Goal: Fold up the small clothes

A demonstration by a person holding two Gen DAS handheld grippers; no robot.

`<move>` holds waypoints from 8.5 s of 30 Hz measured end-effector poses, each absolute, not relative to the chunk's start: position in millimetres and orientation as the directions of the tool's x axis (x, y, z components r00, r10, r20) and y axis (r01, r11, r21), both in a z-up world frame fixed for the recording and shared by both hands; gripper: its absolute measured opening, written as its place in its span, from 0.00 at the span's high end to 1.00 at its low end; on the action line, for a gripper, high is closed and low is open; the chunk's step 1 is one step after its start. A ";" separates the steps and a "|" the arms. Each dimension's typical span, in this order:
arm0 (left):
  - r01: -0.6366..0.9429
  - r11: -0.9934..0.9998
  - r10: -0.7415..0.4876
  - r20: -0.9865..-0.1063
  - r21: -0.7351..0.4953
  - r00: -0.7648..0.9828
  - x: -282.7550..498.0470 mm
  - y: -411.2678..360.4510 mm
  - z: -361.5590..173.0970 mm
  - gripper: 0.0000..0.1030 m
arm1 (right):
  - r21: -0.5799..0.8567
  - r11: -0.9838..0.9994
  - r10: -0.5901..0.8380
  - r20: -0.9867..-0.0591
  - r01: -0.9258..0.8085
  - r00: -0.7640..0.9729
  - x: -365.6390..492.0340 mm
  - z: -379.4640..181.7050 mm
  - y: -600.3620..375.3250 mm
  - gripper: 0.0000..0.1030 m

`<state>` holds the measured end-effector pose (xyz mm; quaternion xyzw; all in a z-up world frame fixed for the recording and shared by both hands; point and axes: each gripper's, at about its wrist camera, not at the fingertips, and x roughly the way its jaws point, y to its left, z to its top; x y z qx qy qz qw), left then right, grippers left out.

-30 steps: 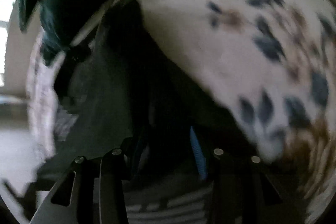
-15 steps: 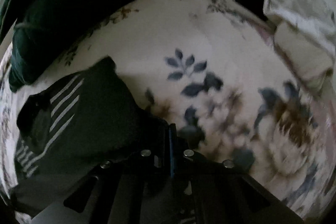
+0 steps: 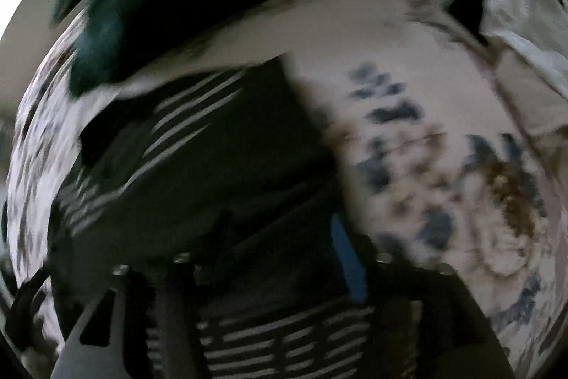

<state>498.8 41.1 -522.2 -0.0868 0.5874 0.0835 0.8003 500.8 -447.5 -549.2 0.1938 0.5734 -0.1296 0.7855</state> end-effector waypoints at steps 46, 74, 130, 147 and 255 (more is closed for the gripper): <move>-0.843 0.503 0.307 -0.872 -0.191 0.381 191.6 242.7 -453.7 0.96 | 0.022 0.978 -0.001 -0.994 0.205 0.113 368.7 -589.7 -311.0 0.00; 0.157 0.947 -0.316 -0.898 -0.279 0.307 509.8 -278.4 -459.2 0.82 | 0.028 0.929 -0.037 -0.985 0.368 0.166 460.5 -599.1 -484.0 0.00; -0.517 0.854 0.099 -0.958 -0.056 0.268 504.7 66.3 -541.4 0.11 | 0.383 0.885 0.415 -0.907 -0.264 0.074 652.7 -588.9 -204.1 0.47; -0.489 0.871 0.095 -0.956 -0.054 0.276 504.9 67.6 -549.6 0.11 | 0.272 0.911 0.328 -0.933 -0.310 0.146 702.1 -623.6 -170.7 0.98; -0.559 0.699 -0.281 -0.891 -0.445 0.358 173.5 47.6 -497.1 0.94 | 0.251 0.965 0.254 -0.967 -0.074 0.022 692.9 -604.0 -51.3 0.93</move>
